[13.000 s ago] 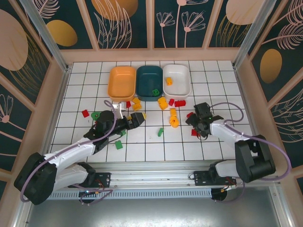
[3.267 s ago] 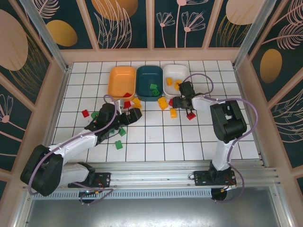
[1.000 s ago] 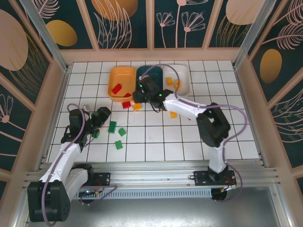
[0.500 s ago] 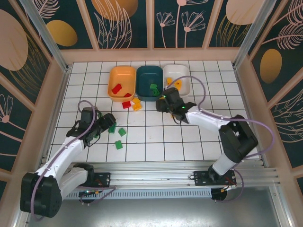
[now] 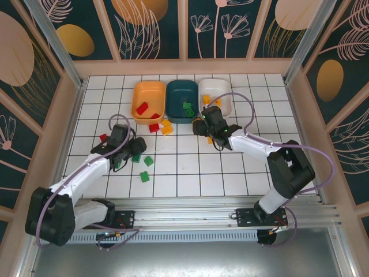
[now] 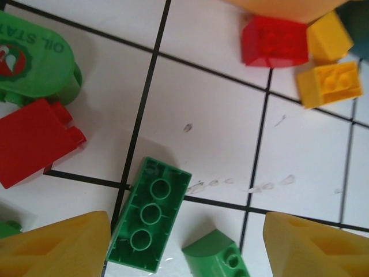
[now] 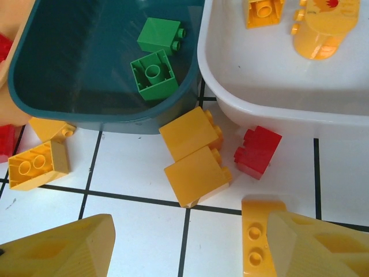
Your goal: Sort the legos into containers by color
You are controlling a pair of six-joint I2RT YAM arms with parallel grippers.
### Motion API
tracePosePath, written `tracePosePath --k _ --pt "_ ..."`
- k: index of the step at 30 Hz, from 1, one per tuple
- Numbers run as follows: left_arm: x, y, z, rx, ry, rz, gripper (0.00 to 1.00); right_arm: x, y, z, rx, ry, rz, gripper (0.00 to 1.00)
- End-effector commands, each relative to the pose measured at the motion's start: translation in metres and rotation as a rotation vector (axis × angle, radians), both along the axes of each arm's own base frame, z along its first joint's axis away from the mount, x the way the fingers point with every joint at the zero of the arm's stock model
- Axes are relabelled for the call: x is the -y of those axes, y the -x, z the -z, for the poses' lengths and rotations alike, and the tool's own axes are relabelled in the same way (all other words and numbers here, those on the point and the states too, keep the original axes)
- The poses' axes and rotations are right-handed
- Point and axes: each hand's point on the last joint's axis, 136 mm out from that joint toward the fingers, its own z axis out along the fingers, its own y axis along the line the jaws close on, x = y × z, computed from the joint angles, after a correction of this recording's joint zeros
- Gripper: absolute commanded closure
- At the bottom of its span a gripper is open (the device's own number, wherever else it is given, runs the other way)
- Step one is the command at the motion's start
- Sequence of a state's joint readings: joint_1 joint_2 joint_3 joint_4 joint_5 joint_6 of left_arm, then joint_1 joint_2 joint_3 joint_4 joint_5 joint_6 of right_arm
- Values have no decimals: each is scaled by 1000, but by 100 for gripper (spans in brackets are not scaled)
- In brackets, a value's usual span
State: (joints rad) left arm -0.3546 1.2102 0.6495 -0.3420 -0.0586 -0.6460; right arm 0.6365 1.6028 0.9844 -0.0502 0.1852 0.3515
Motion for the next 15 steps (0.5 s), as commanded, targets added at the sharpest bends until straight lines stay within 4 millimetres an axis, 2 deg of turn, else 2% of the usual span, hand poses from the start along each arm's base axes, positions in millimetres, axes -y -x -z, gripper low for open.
tracePosePath --k 1,8,15 --pt "-6 4 13 -49 -95 23 30 -6 -7 -8 24 -29 7 29" --pt "-1 -3 38 -83 -127 40 36 -7 -3 -4 11 -28 -8 29" --pt "-1 -10 52 -101 -156 48 53 -2 3 -2 3 -25 -7 30"
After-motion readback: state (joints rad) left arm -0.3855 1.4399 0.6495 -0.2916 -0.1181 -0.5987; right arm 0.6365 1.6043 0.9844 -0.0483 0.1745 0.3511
